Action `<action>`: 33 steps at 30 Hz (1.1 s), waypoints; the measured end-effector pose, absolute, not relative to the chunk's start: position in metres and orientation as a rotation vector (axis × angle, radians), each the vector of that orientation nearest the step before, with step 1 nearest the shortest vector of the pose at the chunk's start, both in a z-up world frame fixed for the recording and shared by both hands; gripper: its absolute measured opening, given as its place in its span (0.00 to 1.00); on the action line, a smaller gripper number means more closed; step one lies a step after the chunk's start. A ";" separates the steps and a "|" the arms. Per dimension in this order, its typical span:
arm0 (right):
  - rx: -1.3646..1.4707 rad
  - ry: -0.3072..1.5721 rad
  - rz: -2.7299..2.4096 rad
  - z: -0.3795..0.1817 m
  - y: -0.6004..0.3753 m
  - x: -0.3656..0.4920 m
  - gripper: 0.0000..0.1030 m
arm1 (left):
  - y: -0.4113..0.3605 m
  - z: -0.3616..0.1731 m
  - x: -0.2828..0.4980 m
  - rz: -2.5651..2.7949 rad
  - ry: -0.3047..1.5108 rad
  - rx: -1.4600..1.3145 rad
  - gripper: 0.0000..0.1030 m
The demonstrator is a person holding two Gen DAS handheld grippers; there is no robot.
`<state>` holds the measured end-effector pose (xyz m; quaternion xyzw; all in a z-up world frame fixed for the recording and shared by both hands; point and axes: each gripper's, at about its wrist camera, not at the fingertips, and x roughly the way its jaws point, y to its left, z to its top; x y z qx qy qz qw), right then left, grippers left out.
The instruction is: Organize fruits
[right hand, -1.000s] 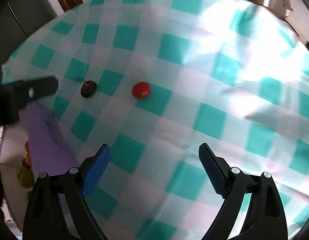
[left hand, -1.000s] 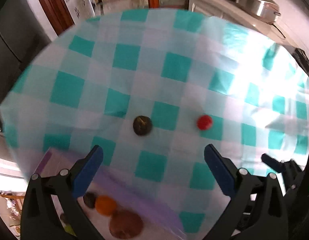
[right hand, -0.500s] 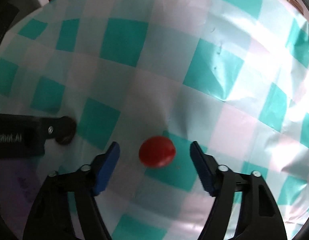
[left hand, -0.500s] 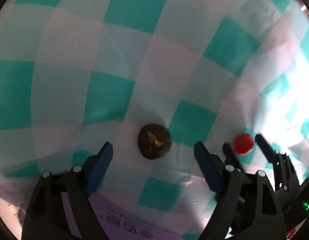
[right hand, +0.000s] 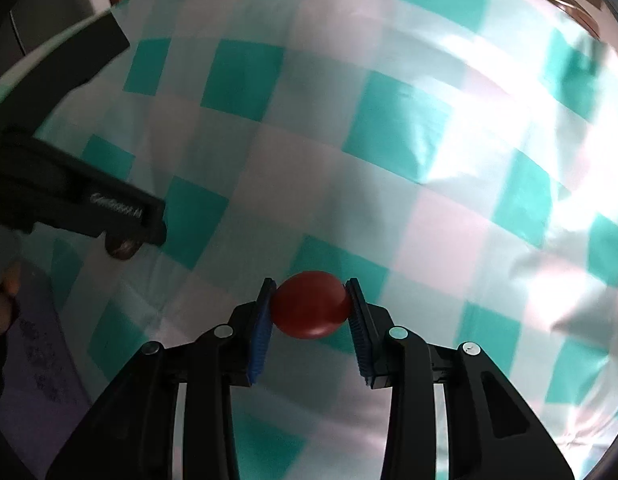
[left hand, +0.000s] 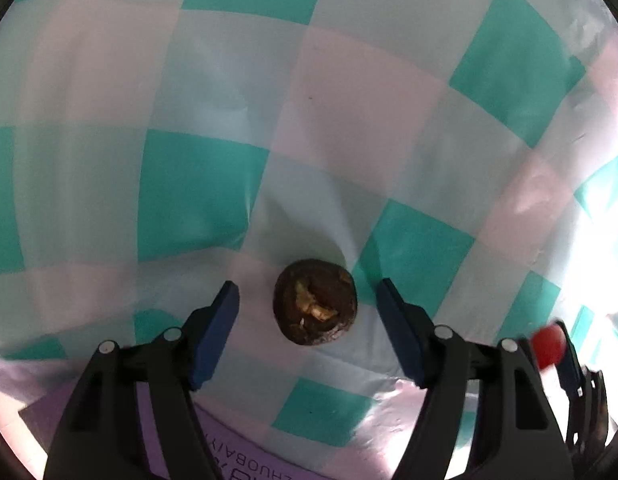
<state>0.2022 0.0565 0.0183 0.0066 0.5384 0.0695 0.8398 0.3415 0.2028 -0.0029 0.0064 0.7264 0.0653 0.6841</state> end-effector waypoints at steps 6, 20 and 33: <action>0.007 1.129 0.141 0.036 0.037 0.175 0.35 | 0.214 -0.002 0.331 0.187 1.622 -0.057 0.70; 0.032 1.153 0.145 0.027 0.022 0.155 0.35 | 0.233 -0.003 0.302 0.194 1.582 -0.159 0.55; 0.022 1.150 0.150 0.037 0.039 0.173 0.35 | 0.223 0.000 0.281 0.202 1.587 -0.164 0.36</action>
